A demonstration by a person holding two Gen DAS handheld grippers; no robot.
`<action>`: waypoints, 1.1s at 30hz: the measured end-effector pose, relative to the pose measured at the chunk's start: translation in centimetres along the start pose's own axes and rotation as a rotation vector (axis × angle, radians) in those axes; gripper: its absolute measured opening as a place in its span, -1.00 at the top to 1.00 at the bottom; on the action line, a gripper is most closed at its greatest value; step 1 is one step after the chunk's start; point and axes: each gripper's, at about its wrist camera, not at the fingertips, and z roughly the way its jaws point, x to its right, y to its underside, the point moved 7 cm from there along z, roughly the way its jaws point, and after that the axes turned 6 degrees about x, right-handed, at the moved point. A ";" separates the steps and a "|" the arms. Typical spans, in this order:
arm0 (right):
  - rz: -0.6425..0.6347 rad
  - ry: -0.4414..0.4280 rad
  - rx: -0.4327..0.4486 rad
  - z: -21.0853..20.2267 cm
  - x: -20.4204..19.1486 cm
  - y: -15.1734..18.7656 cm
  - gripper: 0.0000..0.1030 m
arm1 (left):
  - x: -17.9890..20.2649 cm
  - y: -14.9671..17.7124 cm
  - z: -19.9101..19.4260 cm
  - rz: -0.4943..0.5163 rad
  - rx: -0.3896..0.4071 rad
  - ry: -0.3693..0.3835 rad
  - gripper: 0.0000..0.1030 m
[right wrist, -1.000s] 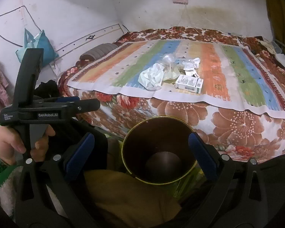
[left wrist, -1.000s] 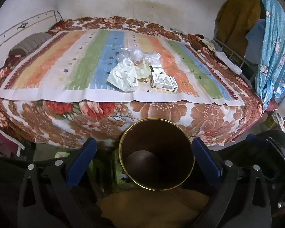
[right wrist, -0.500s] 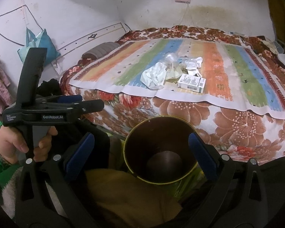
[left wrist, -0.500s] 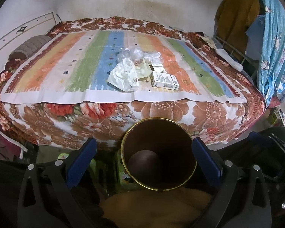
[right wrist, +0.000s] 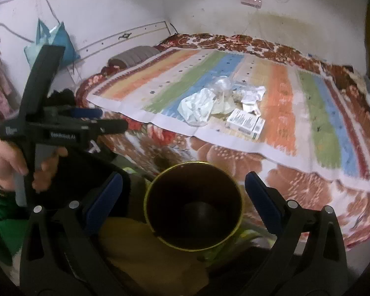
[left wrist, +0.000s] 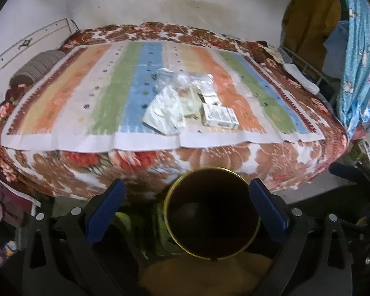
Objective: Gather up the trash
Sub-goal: 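Move both open tools forward over the trash on the striped cloth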
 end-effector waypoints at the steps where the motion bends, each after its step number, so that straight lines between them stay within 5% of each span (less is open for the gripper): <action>1: -0.012 -0.002 -0.004 0.2 0.1 -0.4 -0.84 | -0.4 -0.7 0.1 0.016 0.019 -0.040 -0.89; 7: -0.045 -0.038 -0.061 2.1 1.8 -2.9 -0.84 | -0.7 -3.8 1.5 0.104 0.025 -0.100 -0.89; 16: -0.123 -0.016 -0.123 4.9 3.7 -4.9 -0.84 | -2.0 -5.2 5.5 0.017 -0.110 -0.050 -0.89; 33: -0.304 -0.103 -0.216 13.2 6.0 -6.7 -0.84 | -6.3 -8.8 14.5 -0.040 -0.248 -0.126 -0.89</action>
